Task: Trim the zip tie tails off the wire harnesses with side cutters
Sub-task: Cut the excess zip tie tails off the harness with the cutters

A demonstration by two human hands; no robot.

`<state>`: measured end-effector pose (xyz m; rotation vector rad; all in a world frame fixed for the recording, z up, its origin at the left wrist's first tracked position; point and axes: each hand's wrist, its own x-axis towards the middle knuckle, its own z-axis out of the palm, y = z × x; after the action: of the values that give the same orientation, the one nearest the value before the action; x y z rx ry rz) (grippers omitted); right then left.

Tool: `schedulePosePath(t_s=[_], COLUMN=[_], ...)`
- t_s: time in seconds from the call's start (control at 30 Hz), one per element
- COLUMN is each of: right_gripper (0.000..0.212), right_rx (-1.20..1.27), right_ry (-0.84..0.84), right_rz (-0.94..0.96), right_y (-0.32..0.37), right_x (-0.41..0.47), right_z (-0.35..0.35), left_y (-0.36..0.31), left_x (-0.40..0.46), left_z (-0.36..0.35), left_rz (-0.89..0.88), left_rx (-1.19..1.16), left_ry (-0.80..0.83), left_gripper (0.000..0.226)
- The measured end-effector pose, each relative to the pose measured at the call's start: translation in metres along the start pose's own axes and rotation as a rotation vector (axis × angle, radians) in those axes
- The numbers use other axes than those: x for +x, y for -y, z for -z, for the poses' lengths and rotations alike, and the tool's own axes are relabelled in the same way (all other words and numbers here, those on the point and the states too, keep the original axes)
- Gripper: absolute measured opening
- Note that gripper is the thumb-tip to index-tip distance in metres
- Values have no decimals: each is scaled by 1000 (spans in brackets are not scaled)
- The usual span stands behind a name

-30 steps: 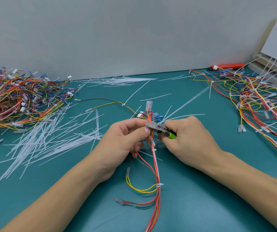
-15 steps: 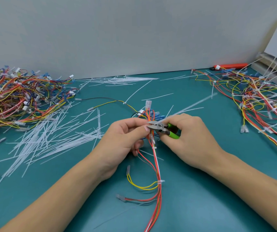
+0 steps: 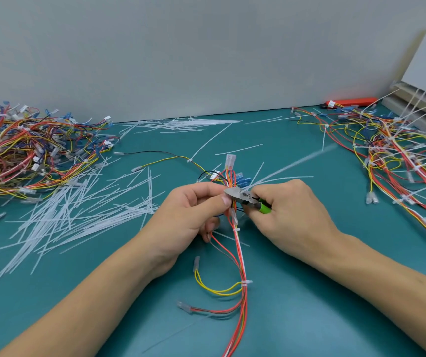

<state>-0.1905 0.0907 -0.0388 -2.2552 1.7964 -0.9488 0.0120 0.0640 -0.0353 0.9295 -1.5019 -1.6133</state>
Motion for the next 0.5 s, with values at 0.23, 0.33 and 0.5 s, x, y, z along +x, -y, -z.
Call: schedulePosePath(t_s=[0.23,0.33,0.5], right_gripper=[8,6,19], right_rx=[120,142,130], right_ry=[-68,-63,36], right_rz=[-13,-26,-5], right_y=[-3,-5,-3], right_x=[2,3,3], right_z=[-3,-2,-1], left_y=[-2,-2,1], left_x=[-1,0,1], left_z=[1,3,0], left_rz=[28,37,15], left_rx=[-69,-89,-39], left_ry=[-38,-50,-38], left_gripper=[11,10,11])
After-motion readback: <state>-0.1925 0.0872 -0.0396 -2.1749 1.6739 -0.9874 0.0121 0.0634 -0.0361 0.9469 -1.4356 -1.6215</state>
